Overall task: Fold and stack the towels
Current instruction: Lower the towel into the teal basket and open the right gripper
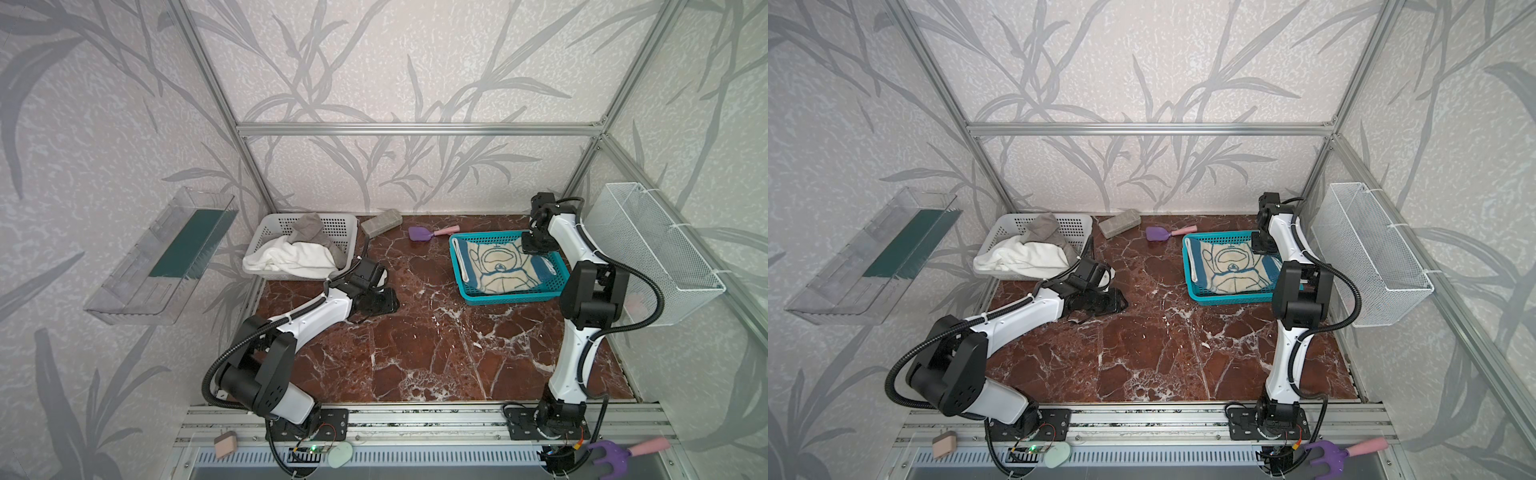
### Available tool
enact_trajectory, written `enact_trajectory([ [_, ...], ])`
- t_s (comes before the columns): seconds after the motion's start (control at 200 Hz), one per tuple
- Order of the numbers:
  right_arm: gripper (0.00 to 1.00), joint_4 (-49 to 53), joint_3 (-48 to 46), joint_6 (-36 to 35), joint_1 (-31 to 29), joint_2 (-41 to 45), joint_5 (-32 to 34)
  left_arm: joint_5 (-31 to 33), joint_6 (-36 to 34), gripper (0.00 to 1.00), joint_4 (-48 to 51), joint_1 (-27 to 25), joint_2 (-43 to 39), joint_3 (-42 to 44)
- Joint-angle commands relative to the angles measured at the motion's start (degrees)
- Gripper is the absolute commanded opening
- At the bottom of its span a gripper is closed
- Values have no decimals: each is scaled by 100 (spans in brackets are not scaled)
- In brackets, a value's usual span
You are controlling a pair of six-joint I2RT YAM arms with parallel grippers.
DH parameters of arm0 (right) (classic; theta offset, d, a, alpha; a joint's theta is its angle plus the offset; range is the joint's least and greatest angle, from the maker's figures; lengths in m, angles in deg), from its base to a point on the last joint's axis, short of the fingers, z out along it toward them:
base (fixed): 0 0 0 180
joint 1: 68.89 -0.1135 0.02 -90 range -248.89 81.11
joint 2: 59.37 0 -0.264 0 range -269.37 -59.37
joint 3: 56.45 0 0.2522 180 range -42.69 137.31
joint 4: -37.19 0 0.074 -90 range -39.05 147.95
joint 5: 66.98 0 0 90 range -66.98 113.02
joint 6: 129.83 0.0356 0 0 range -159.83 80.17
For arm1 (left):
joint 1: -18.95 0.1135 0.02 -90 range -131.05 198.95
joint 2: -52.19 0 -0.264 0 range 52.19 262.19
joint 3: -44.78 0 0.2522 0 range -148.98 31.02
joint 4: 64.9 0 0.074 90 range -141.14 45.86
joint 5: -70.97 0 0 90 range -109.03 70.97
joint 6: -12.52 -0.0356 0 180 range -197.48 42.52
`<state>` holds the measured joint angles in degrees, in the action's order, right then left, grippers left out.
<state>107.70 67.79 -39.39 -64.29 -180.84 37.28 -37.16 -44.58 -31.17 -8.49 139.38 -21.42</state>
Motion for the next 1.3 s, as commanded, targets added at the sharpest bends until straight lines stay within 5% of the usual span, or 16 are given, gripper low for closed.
enact_trajectory([
  [0.0,0,-76,44,-291,6,134,622,-27,-115,47,159,42,61,-178],
  [0.26,0,267,413,-152,-10,-517,419,9,-108,47,212,47,-16,-98],
  [0.42,51,326,489,-75,-110,-154,1142,57,-95,47,229,48,-104,-20],
  [0.675,63,477,673,-254,-682,839,2060,-46,-10,47,76,52,-101,-34],
  [0.835,59,322,279,-232,-724,1136,1157,18,-109,47,33,55,-64,-159],
  [0.96,39,98,-354,-304,-716,1026,85,29,-297,47,188,67,114,-342],
  [1.115,24,337,-423,-143,-403,365,-365,-6,-335,47,176,65,157,-345],
  [1.295,22,259,50,-61,64,-539,-365,-58,-337,47,142,98,284,-293],
])
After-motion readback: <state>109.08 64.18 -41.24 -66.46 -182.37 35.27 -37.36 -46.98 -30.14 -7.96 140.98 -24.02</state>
